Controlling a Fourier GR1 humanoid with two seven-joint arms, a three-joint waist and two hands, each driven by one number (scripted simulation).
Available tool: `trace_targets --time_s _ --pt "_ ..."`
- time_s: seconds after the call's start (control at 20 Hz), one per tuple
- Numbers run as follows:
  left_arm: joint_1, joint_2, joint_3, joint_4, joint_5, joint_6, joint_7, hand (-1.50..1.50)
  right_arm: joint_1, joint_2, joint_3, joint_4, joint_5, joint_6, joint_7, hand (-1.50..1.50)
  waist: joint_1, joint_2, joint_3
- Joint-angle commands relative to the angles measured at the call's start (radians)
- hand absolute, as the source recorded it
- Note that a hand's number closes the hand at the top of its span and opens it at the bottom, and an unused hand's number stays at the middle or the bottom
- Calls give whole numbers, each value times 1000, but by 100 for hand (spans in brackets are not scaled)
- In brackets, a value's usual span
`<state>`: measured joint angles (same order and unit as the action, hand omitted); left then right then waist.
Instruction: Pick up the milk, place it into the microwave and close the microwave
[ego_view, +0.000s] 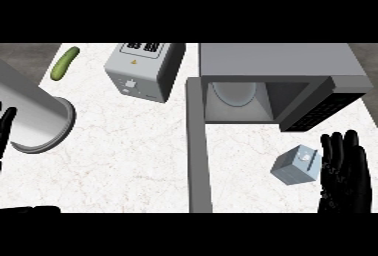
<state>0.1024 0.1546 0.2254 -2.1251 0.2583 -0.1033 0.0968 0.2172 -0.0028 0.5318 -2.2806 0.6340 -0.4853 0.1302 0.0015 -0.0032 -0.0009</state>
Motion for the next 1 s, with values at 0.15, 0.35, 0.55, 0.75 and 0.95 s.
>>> trace_targets --time_s 0.15,0.35,0.55,0.75,0.95 --pt "114 18 108 -20 120 -109 -42 -150 88 -1 27 50 47 -126 -31 -150 1 2 1" --pt "169 16 129 -100 157 -134 -2 -150 186 -44 40 72 -18 -185 -91 -150 1 1 1" --pt "236 0 172 -145 200 -182 -8 -150 150 -46 -4 168 -89 -214 -159 -150 4 1 1" --pt "241 -1 219 -100 234 -226 -22 -150 147 -59 -38 224 -162 -226 -211 -150 2 2 1" --pt "190 -8 192 -123 200 -184 40 -150 153 -89 -131 257 -319 -213 -281 -150 -3 3 1"
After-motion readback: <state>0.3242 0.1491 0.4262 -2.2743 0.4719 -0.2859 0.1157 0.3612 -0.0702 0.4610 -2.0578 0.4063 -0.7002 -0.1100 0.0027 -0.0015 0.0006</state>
